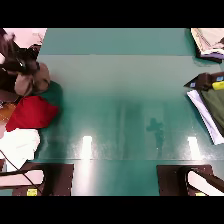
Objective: Fold the shirts.
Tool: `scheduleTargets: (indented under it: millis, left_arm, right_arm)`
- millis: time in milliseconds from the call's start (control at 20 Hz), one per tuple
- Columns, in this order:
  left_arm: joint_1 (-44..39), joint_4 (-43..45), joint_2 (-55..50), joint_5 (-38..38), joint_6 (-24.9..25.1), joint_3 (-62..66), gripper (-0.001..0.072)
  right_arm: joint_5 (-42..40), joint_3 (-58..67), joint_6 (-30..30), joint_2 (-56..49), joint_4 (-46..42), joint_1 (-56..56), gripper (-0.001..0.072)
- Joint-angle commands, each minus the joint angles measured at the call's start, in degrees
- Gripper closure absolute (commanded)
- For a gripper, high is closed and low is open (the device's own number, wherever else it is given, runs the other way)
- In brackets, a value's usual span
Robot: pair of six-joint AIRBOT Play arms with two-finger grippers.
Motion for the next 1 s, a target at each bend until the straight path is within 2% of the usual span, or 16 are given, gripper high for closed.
scheduleTargets:
  millis: [0, 100, 200, 350, 500, 700, 750, 800, 850, 900, 950]
  left_arm:
    - [-6.2, -0.3, 10.5, -10.6, 4.2, 10.7, 0.0678]
    - [-12.1, -0.4, 15.0, -18.3, 4.6, 17.5, 0.0678]
    - [-18.5, -2.1, 18.1, -22.8, 4.5, 22.2, 0.0678]
    - [-28.1, -7.4, 19.1, -24.8, 4.5, 23.4, 0.0678]
    - [-37.2, -10.4, 15.7, -27.2, 4.5, 20.1, 0.0677]
    - [-45.6, -15.0, 7.2, -22.8, 4.6, 13.4, 0.0676]
    - [-46.8, -15.1, 4.6, -20.6, 4.5, 12.5, 0.0586]
    - [-47.5, -15.1, 2.1, -19.1, 4.5, 12.4, 0.0239]
    - [-47.5, -15.1, -0.1, -17.9, 4.5, 12.4, 0.0005]
    - [-47.1, -14.7, -1.5, -17.9, 4.6, 12.4, 0.0079]
    - [-46.0, -14.4, -2.0, -18.9, 5.2, 12.4, 0.0092]
  right_arm:
    - [-2.4, 8.6, 0.0, 0.0, 0.0, 0.0, 0.0694]
    - [-4.4, 13.2, 0.0, 0.0, 0.0, 0.0, 0.0695]
    - [-5.3, 17.0, 0.0, 0.0, 0.0, 0.0, 0.0695]
    - [-5.1, 20.8, 0.0, 0.0, 0.0, 0.0, 0.0694]
    - [-4.1, 22.5, 0.0, 0.0, 0.0, 0.0, 0.0695]
    - [-1.0, 22.5, 0.0, 0.0, 0.0, 0.0, 0.0694]
    - [0.0, 22.4, 0.0, 0.0, -0.1, 0.0, 0.0694]
    - [0.7, 22.4, 0.0, 0.0, -0.1, 0.0, 0.0694]
    - [1.4, 22.4, 0.0, 0.0, -0.1, 0.0, 0.0695]
    - [2.2, 22.4, 0.0, 0.0, -0.1, 0.0, 0.0695]
    - [2.9, 22.4, 0.0, 0.0, -0.2, 0.0, 0.0695]
